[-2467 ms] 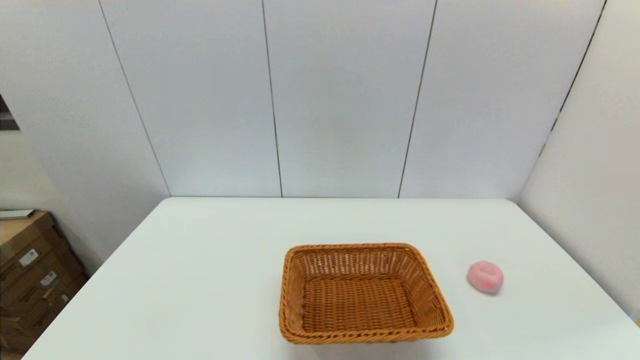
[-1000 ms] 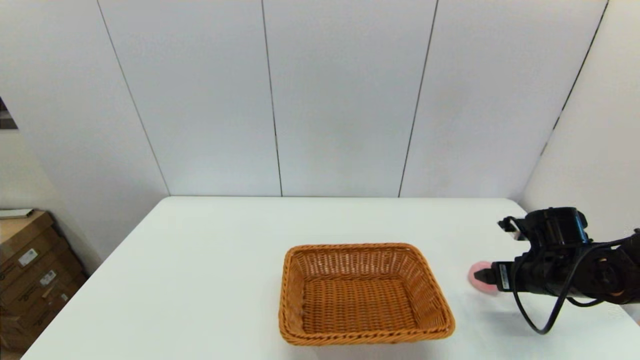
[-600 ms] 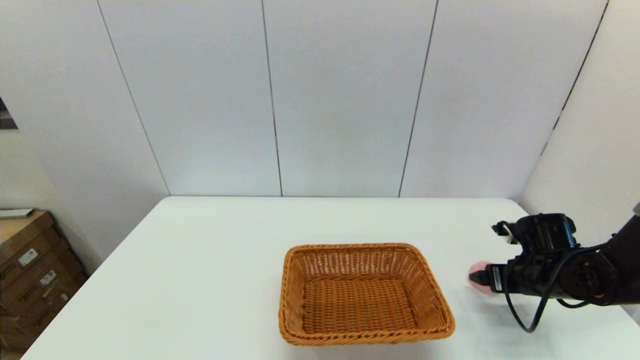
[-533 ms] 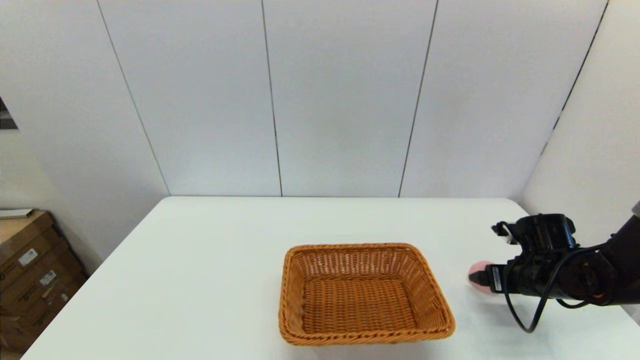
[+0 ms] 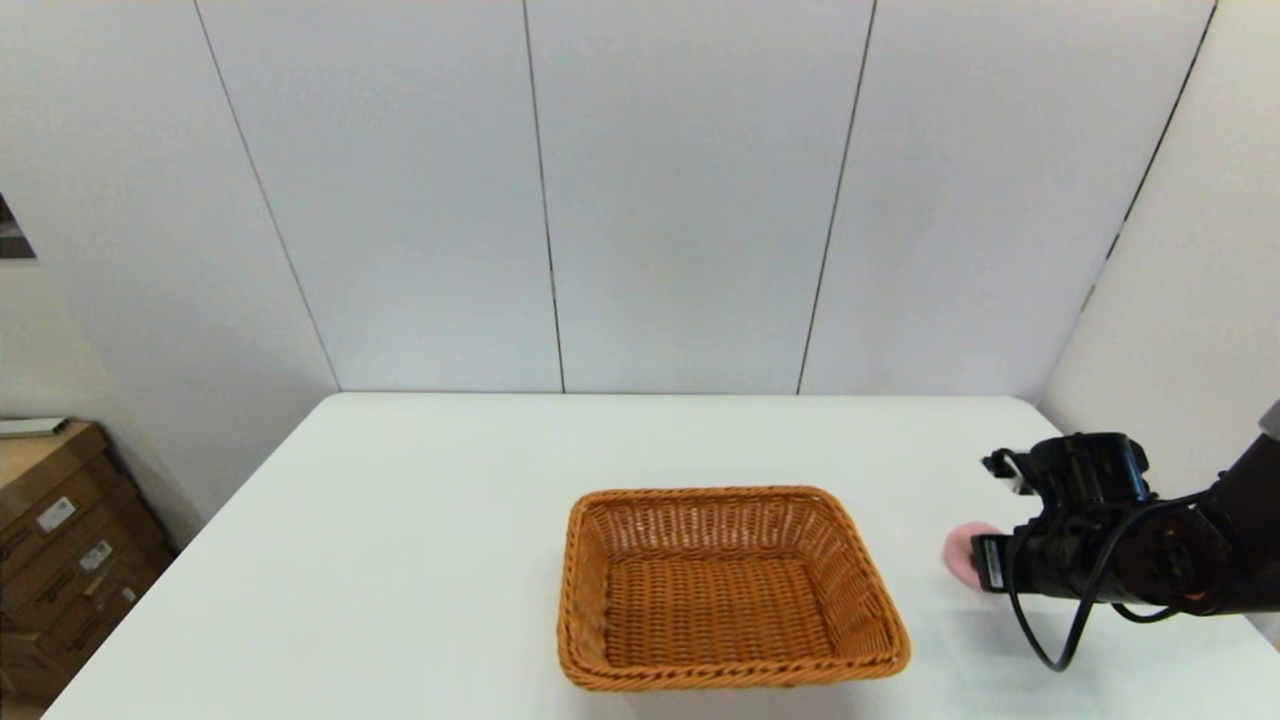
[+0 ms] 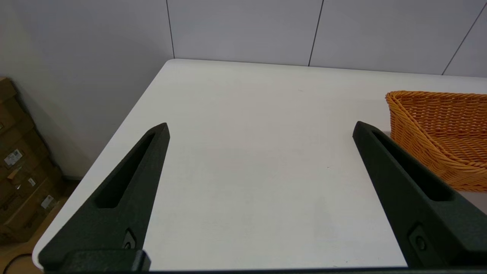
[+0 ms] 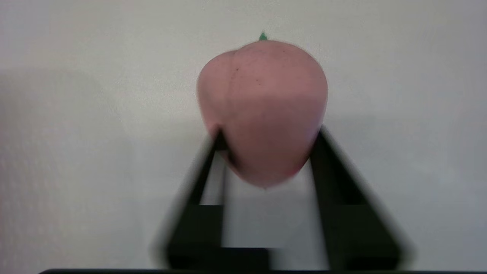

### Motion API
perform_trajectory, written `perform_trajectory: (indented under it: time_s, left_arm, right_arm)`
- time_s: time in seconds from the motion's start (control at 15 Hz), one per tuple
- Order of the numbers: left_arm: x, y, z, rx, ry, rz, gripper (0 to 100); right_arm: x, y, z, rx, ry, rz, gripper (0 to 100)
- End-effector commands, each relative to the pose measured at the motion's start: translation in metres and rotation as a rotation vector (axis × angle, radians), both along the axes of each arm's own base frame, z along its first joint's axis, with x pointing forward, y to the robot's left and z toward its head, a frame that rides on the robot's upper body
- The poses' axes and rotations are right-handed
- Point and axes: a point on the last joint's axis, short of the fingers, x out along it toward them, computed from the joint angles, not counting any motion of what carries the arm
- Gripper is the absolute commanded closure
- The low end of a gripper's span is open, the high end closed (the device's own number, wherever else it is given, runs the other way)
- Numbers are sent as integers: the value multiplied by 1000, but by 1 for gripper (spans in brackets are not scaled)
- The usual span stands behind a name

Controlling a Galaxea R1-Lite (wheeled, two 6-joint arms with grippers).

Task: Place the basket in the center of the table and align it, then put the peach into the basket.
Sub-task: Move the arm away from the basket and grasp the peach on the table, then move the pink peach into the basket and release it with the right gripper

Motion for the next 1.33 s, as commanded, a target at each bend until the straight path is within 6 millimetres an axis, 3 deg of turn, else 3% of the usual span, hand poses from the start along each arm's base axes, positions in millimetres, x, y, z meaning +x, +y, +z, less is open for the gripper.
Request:
perform_trajectory:
  time_s: [0.07,0.2,0.4,0.6,0.8,1.0,1.33]
  left_arm:
    - [0,0,0,-1,-1,1,0]
    - [0,0,0,0,-1,1,0]
    - [0,0,0,0,-1,2,0]
    - [0,0,0,0,-1,1,0]
    - [0,0,0,-1,-1,1,0]
    - [0,0,0,0,-1,1,0]
    - [0,0,0,-1,-1,1,0]
  right_arm:
    - [-6,1,10,1,-26,3,100]
    - [-14,4,24,8,-68,14,100]
    - [-40,16,91,82,-302,68,100]
    - [-82,56,153,128,-490,262,100]
    - [-125,99,189,191,-464,517,100]
    - [-139,127,192,223,-393,657,100]
    - [-115,162,159,205,-235,707,100]
